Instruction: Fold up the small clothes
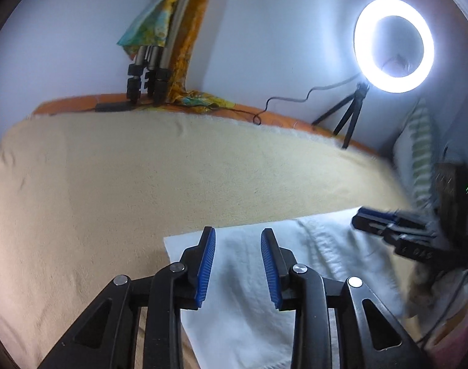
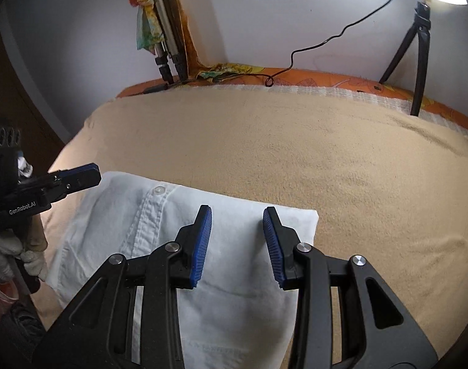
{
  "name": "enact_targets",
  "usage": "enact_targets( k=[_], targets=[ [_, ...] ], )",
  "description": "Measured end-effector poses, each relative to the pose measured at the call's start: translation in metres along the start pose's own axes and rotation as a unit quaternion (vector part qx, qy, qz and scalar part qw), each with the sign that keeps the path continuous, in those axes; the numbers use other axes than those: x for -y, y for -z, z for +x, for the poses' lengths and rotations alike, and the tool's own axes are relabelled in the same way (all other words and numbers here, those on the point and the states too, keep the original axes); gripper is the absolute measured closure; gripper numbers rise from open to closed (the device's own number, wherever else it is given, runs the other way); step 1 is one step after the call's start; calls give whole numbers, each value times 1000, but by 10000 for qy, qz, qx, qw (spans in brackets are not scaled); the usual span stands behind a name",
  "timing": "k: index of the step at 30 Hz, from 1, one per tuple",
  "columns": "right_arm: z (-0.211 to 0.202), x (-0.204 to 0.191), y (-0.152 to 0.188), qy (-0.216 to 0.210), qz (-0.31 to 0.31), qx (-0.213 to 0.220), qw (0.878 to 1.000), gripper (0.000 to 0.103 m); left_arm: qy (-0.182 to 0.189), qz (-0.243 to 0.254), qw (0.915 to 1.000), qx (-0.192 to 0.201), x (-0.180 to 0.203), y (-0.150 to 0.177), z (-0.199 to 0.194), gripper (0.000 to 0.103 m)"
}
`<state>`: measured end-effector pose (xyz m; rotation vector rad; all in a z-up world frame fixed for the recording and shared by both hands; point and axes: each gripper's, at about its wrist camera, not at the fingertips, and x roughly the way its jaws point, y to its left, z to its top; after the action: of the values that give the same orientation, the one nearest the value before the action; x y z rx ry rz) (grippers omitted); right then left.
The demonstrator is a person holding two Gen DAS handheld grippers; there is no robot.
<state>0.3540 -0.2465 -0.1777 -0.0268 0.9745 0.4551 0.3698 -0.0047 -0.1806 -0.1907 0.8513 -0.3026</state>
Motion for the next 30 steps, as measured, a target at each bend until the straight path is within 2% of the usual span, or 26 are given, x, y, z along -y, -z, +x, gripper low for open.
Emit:
enact_targets(
  k=[1,4,10,18,23,26,30],
  targets=[
    [4,-3,-1,115,-122,-59,9998,66,-192,131,9997,-84,2,2,6,74],
    [13,-5,-1,334,-291,-203,9988,66,-459,256,9984,-216,1,10,17,73],
    [24,11,7,348,-192,-380,9985,66,-501,308,9980,-211,-1,11,16,73],
    [22,17,11,336,-136,-357,9987,65,-566,439,9972,-201,2,12,13,73],
    [-3,19,18,329,121,-165,9992,65,-726,571,9957,-106,5,13,1,76],
    [-27,10,29,117,86,-11,9999,65,-644,554,9964,-13,8,15,-16,76],
    [-44,-2,49,-107,14,-108,9999,65,-477,598,9971,1,16,20,-35,75]
  ],
)
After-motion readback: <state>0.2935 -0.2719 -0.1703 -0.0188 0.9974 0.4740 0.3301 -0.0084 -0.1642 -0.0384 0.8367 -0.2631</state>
